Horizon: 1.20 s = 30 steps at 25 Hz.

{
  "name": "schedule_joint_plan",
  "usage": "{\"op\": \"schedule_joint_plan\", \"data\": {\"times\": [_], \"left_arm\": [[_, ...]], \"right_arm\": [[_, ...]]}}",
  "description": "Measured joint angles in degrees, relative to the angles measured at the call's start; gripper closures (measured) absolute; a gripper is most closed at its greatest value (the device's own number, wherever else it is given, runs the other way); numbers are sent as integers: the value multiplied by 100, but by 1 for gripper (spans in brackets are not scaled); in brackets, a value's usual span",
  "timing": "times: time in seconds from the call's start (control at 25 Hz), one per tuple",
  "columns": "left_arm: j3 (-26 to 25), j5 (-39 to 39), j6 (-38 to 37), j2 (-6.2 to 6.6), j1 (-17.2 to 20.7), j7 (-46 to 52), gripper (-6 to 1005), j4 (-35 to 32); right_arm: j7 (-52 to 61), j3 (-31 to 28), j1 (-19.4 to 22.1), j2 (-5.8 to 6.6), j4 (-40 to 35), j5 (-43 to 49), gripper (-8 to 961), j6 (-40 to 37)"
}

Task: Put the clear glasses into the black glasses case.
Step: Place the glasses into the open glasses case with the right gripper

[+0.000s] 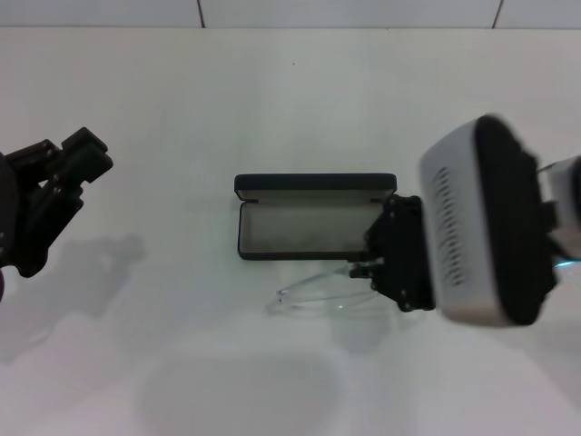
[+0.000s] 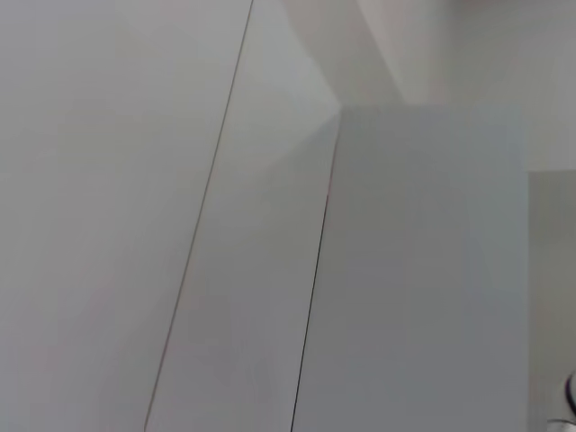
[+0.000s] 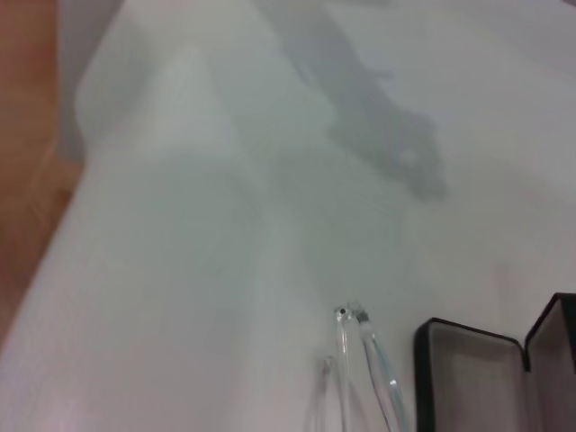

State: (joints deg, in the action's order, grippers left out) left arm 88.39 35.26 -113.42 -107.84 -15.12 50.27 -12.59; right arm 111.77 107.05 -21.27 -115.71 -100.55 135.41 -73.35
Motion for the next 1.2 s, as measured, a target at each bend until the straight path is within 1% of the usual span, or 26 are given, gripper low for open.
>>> {"op": "schedule_joint_plan", "data": {"times": [0.24,0.32,0.36,0.44,0.48,0.52,0.56,0.84,1.2], "left_arm": [[-4,-3,5,-13,-13,7,875,89],[-18,-9,5,-28,32,10,875,93],[-48,-12,4,-33,48,21,875,95],[-136,-15,4,-45,74,62,875,98],[-167,-15,4,-47,93,78,875,98],[-205,-15,2,-51,117,96,875,99],[-222,-15,1,-53,129,103,875,100],[-226,3,-1,-73,150,106,874,100],[-225,-5,-1,-82,101,227,874,99]], "right_arm": [[510,914,66,-13,15,990,884,1006],[510,914,66,-13,15,990,884,1006],[613,1176,124,-14,70,1252,884,1445],[653,1335,225,-17,177,1363,884,1973],[653,1335,225,-17,177,1363,884,1973],[663,1391,292,-18,270,1394,884,2340],[667,1404,312,-22,329,1399,884,2494],[702,1478,300,-31,809,1493,883,2969],[807,1649,334,-39,1142,1789,883,3542]]}}
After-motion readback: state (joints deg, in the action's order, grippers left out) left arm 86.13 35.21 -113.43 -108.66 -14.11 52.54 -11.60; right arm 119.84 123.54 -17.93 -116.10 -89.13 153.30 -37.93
